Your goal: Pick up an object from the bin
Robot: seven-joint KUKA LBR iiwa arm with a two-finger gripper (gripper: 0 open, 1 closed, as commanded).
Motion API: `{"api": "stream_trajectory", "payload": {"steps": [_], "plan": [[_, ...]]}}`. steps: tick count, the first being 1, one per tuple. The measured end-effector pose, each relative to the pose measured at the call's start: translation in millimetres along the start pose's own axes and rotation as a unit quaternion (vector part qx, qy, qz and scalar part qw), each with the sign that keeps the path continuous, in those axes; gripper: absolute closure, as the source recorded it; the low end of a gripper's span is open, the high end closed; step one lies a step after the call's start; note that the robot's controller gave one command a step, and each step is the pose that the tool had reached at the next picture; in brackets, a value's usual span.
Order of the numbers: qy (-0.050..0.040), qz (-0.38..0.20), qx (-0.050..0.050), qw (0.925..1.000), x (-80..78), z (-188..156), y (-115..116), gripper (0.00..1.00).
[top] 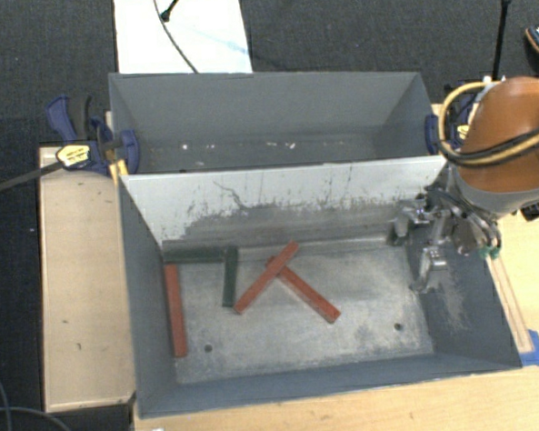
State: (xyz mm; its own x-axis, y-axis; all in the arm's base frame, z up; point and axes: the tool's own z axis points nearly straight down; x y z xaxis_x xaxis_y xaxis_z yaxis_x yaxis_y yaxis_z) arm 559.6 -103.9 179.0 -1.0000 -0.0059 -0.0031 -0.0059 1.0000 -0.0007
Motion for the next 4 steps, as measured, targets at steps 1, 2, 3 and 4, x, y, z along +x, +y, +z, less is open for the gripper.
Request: {"api": "stream_trajectory", "payload": {"steps": [1,2,3,4], "plan": [[0.0009,0.057,-0.001,0.9984,58.8,-26,24,0.0],[0.0033,0.069,-0.002,0.9976,18.3,103,113,0.0],[0.0008,0.07,0.0,0.9975,17.7,99,109,1.0],[0.0008,0.069,0.0,0.9976,17.7,99,109,0.0]]}}
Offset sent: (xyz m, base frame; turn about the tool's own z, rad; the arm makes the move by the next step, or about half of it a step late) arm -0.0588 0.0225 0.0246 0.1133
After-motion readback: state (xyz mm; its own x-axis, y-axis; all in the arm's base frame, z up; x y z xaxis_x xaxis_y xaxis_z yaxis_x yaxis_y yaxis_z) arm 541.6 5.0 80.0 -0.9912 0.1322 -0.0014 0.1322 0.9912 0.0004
